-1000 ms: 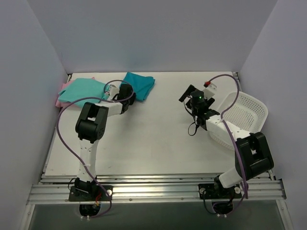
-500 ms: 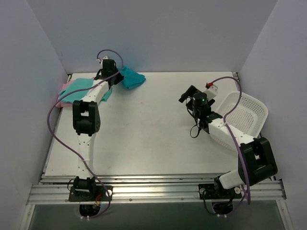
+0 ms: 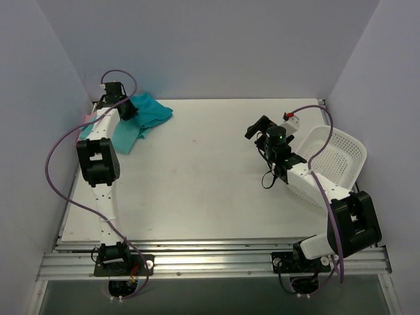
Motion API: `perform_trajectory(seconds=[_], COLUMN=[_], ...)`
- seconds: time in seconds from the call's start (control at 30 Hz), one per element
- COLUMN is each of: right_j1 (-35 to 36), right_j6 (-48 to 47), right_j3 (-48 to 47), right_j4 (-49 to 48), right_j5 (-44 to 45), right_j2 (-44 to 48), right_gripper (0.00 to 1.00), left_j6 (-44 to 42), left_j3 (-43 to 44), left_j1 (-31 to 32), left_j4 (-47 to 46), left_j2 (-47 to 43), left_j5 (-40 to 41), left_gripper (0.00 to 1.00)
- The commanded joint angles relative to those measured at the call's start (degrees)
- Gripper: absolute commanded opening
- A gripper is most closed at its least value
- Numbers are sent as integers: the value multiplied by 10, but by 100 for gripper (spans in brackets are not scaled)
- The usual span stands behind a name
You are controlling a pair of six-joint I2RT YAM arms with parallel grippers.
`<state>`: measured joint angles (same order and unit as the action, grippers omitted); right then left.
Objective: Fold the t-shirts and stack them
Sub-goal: Neatly place the folded tshirt to the corner
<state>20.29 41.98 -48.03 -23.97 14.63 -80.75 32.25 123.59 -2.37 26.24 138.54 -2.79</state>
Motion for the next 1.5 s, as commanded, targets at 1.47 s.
perform_trajectory(seconds=[1.47], right_j1=[62], right_j6=[5], right_j3=[-22], right_j4=[11], right_j5=[19], right_j2=[18], right_gripper=[100], left_j6=[210], left_j3=[-550], left_j1=[-268], left_j4=[-345], left_j2=[-376], left_j5=[-256], left_gripper=[33])
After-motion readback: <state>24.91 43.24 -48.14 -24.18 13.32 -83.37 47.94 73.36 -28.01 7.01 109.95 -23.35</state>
